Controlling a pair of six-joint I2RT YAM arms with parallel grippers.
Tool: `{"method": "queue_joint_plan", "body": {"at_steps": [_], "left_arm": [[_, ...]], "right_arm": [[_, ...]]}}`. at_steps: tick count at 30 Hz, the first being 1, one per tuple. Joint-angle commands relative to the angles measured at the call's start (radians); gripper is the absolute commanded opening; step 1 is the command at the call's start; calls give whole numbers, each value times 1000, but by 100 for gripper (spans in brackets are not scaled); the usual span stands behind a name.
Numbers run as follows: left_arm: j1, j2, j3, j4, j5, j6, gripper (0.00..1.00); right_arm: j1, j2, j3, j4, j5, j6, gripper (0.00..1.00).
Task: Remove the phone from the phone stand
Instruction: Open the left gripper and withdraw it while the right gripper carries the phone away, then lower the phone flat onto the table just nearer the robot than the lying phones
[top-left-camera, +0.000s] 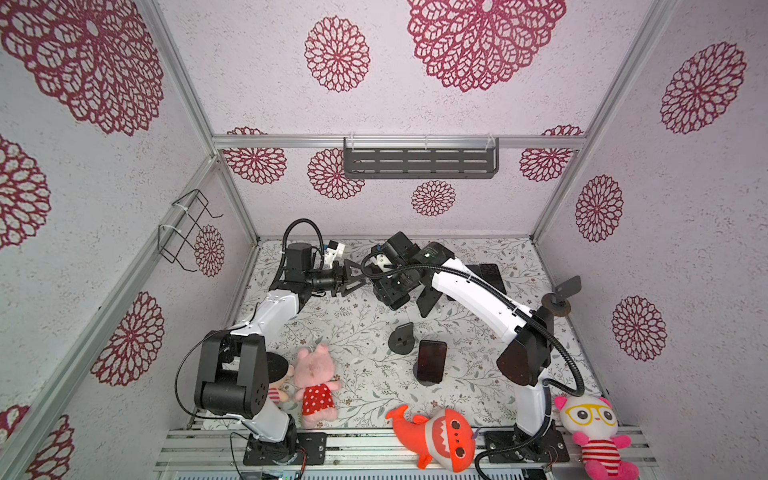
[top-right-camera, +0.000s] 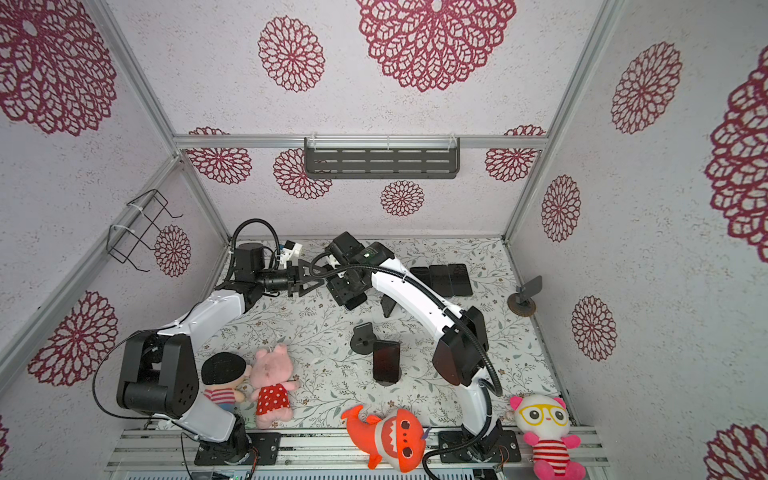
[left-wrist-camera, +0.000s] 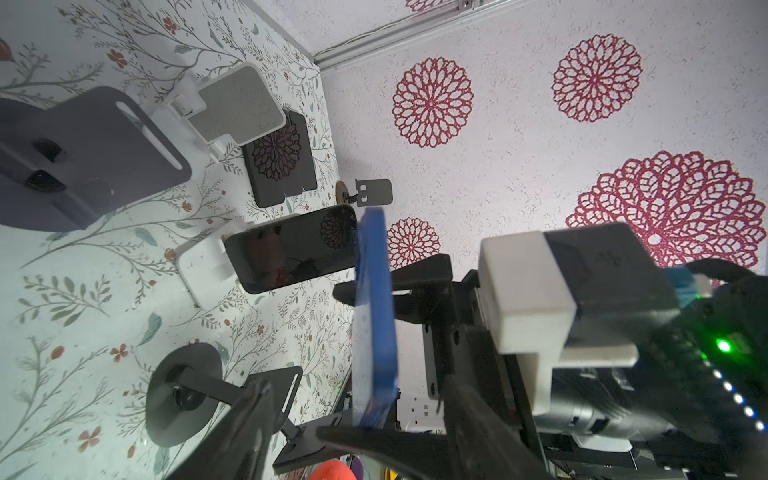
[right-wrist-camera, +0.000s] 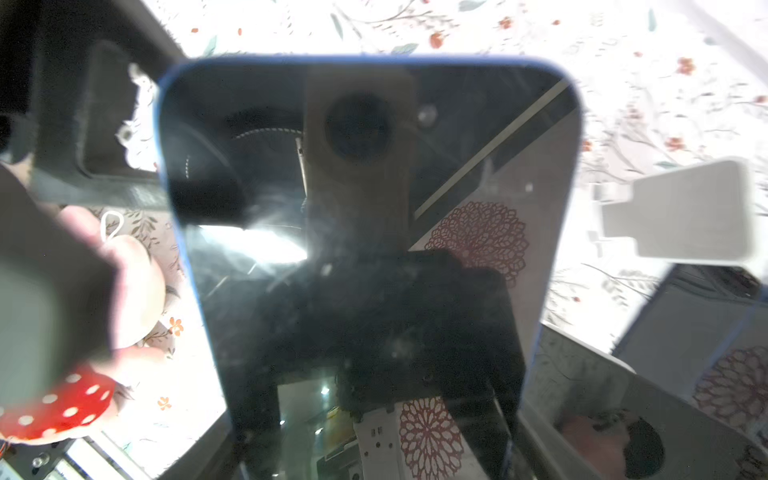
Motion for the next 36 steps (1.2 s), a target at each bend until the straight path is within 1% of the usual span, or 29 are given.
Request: {"method": "queue_joint_plan", "body": {"at_steps": [1, 2, 6, 8, 11, 12, 13, 17, 20, 22, 25, 27, 31, 34, 36], "left_arm": [[15, -34, 13, 12, -12, 9, 68], [16, -35, 13, 10, -14, 10, 68], [19, -40, 17, -5, -21, 22, 68], [20, -44, 18, -10, -23, 27, 68], [22, -45, 20, -17, -25, 31, 68], [22, -46, 20, -17, -25, 31, 67], [22, -44, 20, -19, -26, 31, 67], [24, -40, 21, -11, -25, 22, 67], [29, -53, 17, -7, -28, 26, 67], [32, -55, 17, -8, -30, 27, 67], [33, -48, 17, -11, -31, 26, 67], [34, -42, 18, -13, -32, 24, 67], [35, -41, 16, -11, -32, 24, 67], [35, -43, 16, -11, -35, 23, 66], [35, -43, 14, -9, -35, 18, 66]], "right_arm": [[-61, -156, -3, -28, 62, 17, 46], [-80, -179, -17, -31, 68, 16, 45], [-181, -285, -80, -62, 98, -9, 34], [-244, -336, -121, -73, 104, -27, 33], [-357, -419, -230, -60, 105, -76, 20], [-397, -443, -276, -49, 109, -98, 12], [-436, -462, -319, -36, 110, -117, 0], [-561, -514, -499, 18, 92, -175, 0], [-639, -566, -675, 133, 84, -188, 0], [-695, -600, -786, 209, 54, -196, 0], [-777, -599, -889, 262, 13, -204, 0], [-813, -584, -945, 294, 13, -221, 0], [-901, -538, -1009, 358, -71, -292, 0], [-922, -491, -1002, 379, -106, -319, 0], [-924, -448, -982, 378, -102, -328, 0]]}}
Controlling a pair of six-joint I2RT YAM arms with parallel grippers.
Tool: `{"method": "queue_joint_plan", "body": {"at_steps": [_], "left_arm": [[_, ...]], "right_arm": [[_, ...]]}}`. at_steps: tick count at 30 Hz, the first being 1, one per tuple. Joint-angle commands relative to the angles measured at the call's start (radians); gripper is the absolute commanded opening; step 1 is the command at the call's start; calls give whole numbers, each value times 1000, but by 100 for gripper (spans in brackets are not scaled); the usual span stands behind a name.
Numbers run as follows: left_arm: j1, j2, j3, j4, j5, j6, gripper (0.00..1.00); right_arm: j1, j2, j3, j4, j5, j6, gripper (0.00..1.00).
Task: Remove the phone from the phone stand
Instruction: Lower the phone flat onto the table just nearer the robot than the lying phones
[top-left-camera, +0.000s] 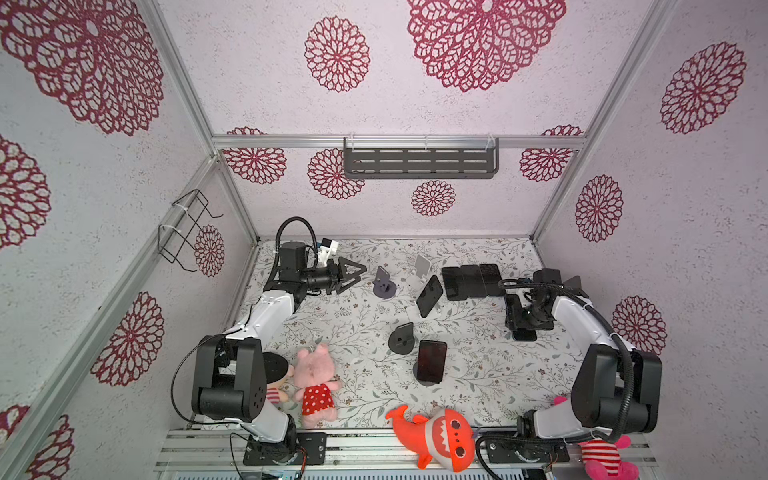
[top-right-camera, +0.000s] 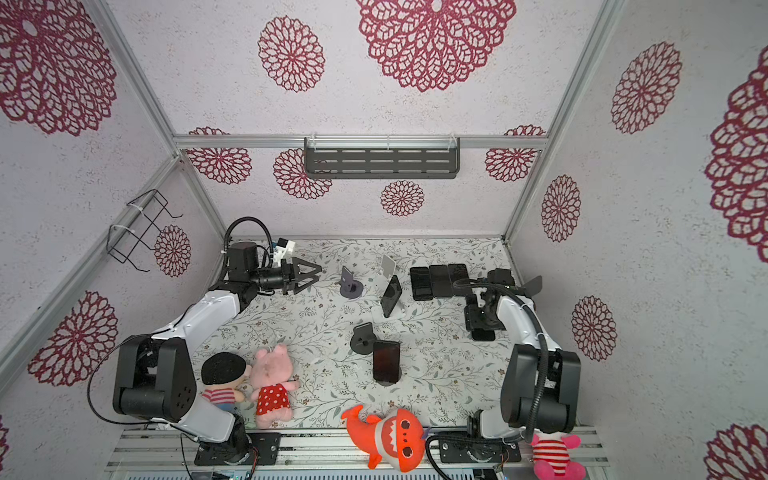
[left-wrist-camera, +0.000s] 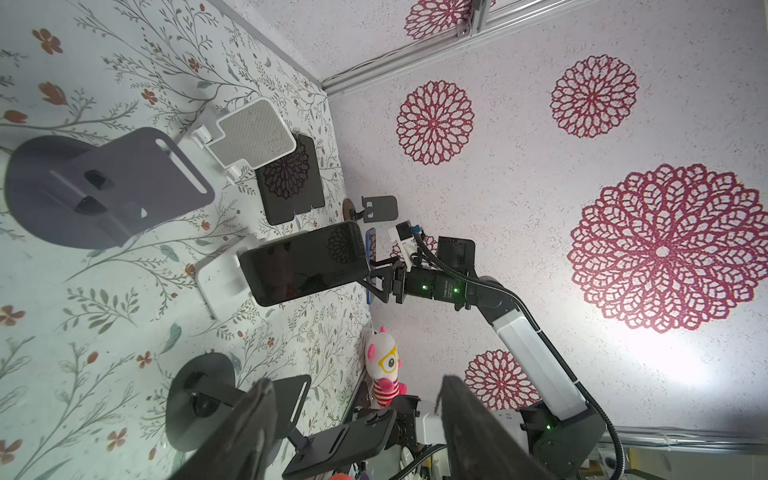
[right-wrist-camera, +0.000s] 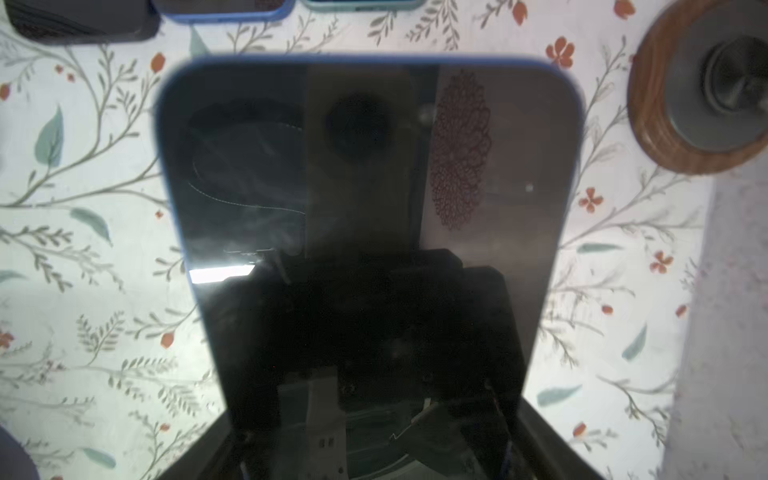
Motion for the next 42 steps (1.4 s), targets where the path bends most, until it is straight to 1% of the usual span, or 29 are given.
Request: {"method": "queue_joint_plan", "body": {"at_steps": [1, 4, 9, 15, 18, 21, 30, 31, 33, 35, 36, 39, 42], "left_arm": [[8, -18, 13, 6, -9, -1, 66], [8, -22, 12, 11, -9, -7, 66], [8, -33, 9, 14, -14, -8, 66], [8, -38, 6, 26, -19, -21, 66], [8, -44, 4, 28, -24, -20, 66], [8, -39, 4, 17, -22, -13, 66], [8, -31, 12, -9, -16, 5, 66], [8, -31, 14, -11, -16, 5, 66], [8, -29, 14, -12, -16, 7, 66], [8, -27, 14, -14, -14, 8, 66], [8, -27, 15, -15, -14, 9, 66], [8, -29, 16, -18, -14, 11, 66], [8, -27, 17, -23, -14, 15, 66]], "right_arm": [[-1, 51, 47, 62, -40, -56, 0], [-2, 119, 85, 47, -29, -65, 0], [-2, 186, 123, 44, -1, -67, 0], [-2, 252, 134, 82, -34, -66, 0], [-2, 277, 127, 104, -12, -72, 0], [-2, 295, 129, 111, -21, -75, 6], [-2, 336, 156, 117, -36, -83, 15], [-2, 340, 162, 116, -37, -86, 18], [-2, 351, 174, 110, -36, -94, 19], [-2, 358, 183, 108, -37, -98, 28], [-2, 362, 187, 106, -40, -99, 29], [-2, 375, 194, 100, -40, -101, 39], [-2, 379, 190, 103, -36, -104, 44]]}}
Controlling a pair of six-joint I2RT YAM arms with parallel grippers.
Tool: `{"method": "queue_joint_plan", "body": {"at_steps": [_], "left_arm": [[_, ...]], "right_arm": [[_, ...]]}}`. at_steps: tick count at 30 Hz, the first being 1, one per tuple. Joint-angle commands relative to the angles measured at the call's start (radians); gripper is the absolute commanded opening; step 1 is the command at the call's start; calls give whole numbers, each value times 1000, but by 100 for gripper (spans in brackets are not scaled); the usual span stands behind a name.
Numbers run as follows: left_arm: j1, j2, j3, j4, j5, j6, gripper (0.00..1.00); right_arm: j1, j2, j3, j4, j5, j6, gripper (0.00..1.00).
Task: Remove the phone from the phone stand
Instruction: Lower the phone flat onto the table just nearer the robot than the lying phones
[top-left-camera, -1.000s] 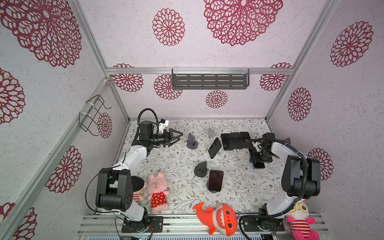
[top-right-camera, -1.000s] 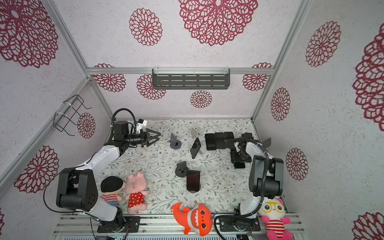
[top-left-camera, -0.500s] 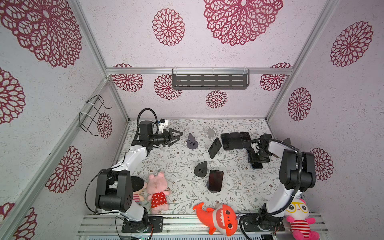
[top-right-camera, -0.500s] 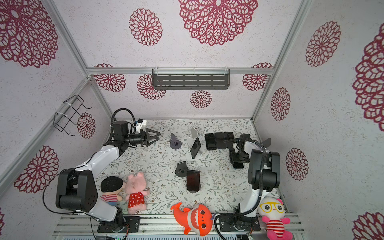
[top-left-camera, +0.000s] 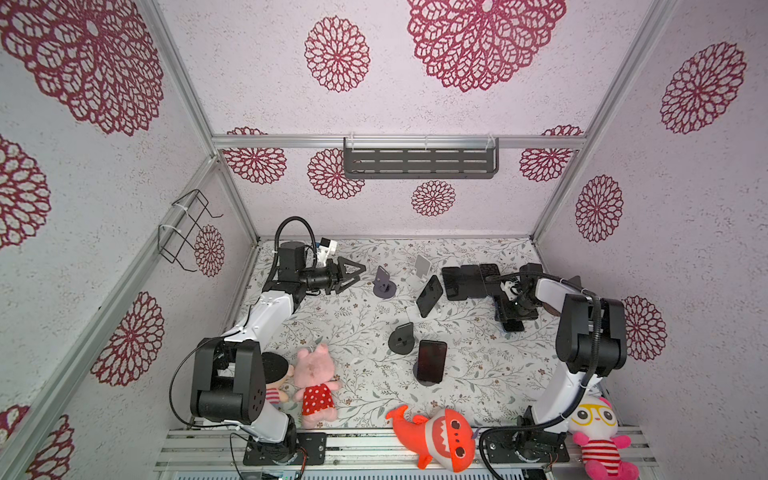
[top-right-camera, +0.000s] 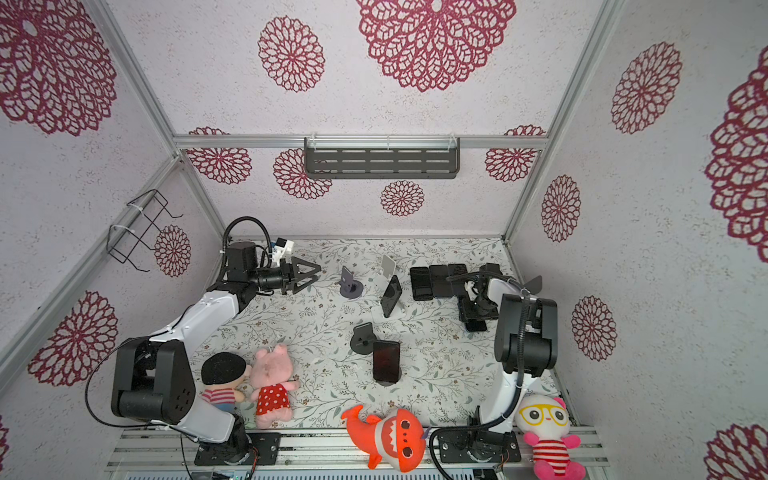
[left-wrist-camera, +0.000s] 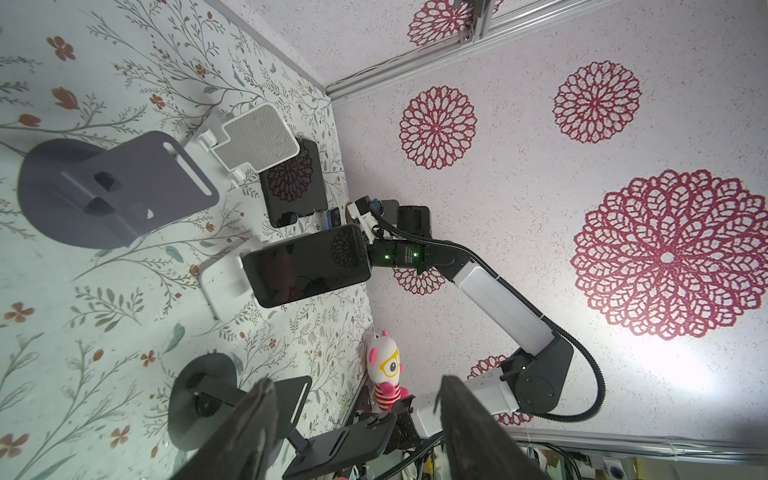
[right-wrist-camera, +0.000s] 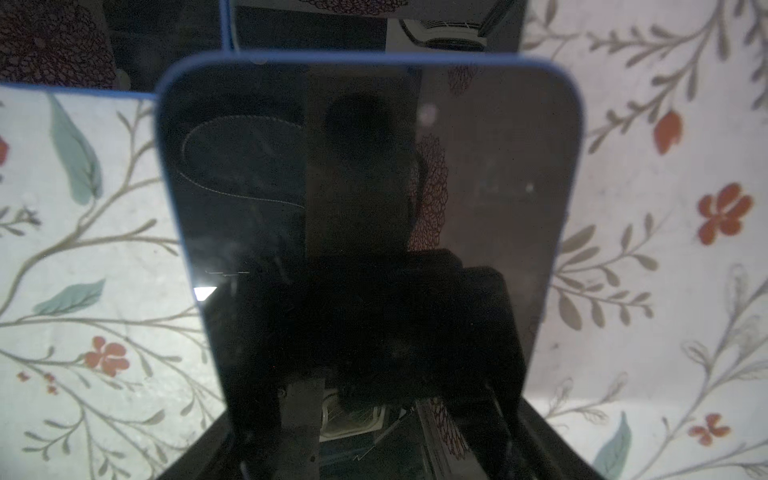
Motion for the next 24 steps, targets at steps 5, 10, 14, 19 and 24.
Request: {"method": "queue_joint_plan", "body": {"at_steps": [5, 10, 14, 19, 24], "left_arm": [[7, -5, 18, -17, 3, 20, 66], [7, -3, 20, -21, 3, 25, 66], [7, -5, 21, -28, 2, 34, 66], [7, -1, 26, -44, 0, 45, 66], [7, 0, 27, -51, -1, 52, 66]], "right_arm": [[-2, 8, 16, -9, -11, -25, 50], [-2, 23, 21, -13, -10, -20, 56], [-2, 27, 18, -3, -22, -18, 61], [-2, 32, 22, -5, -28, -25, 73], [-2, 38, 22, -7, -30, -29, 75]]}}
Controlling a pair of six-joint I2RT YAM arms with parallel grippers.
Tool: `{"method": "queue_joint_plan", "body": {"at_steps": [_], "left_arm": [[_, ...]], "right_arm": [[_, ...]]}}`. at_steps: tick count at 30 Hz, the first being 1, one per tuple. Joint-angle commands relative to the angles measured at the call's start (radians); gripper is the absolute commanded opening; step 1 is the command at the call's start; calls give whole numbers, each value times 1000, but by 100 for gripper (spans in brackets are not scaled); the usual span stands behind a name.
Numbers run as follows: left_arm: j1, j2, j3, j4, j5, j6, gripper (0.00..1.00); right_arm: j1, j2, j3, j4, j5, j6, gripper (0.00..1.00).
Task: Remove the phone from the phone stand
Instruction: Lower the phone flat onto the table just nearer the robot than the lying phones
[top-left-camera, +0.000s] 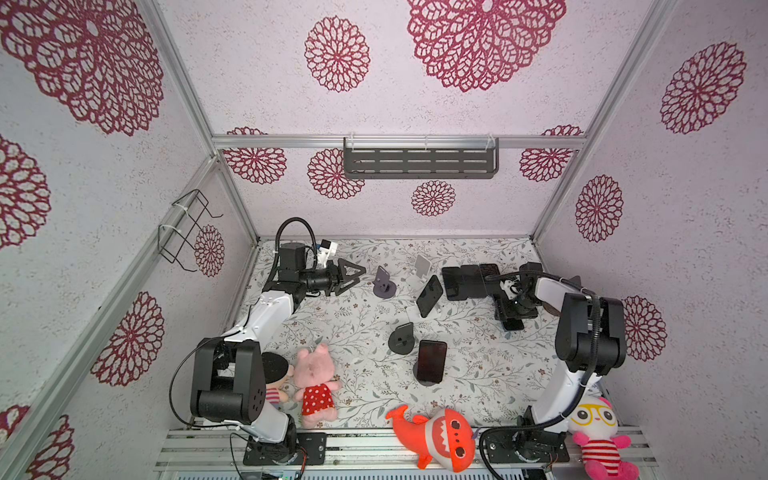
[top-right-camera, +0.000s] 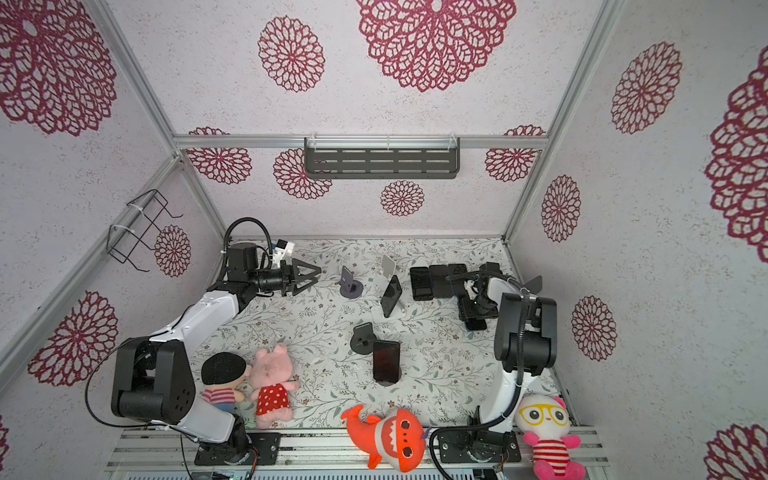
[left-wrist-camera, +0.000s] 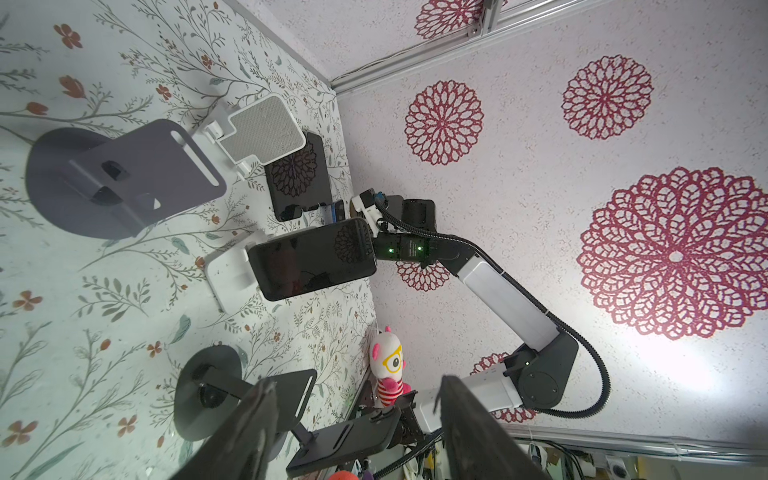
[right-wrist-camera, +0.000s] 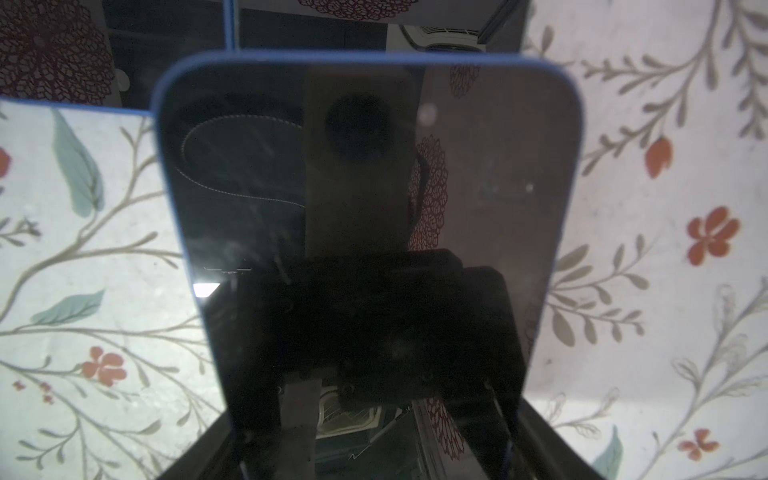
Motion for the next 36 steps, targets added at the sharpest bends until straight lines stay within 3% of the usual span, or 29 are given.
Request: {"method": "queue_joint_plan", "body": {"at_steps": [1, 6, 10, 25, 36], "left_arm": [[7, 0, 28, -13, 0, 20, 66], [7, 0, 30, -20, -2, 26, 66], [7, -1, 30, -24, -2, 29, 66], [7, -8, 33, -25, 0, 27, 65], [7, -11, 33, -27, 0, 27, 66]], "right_arm": [[-2, 24, 5, -12, -30, -12, 76], [-2, 23, 1, -8, -25, -14, 85], [-2, 27, 2, -11, -25, -17, 86], [-2, -24, -57, -21, 4, -6, 75], [-2, -80, -100, -54, 33, -3, 75]]}}
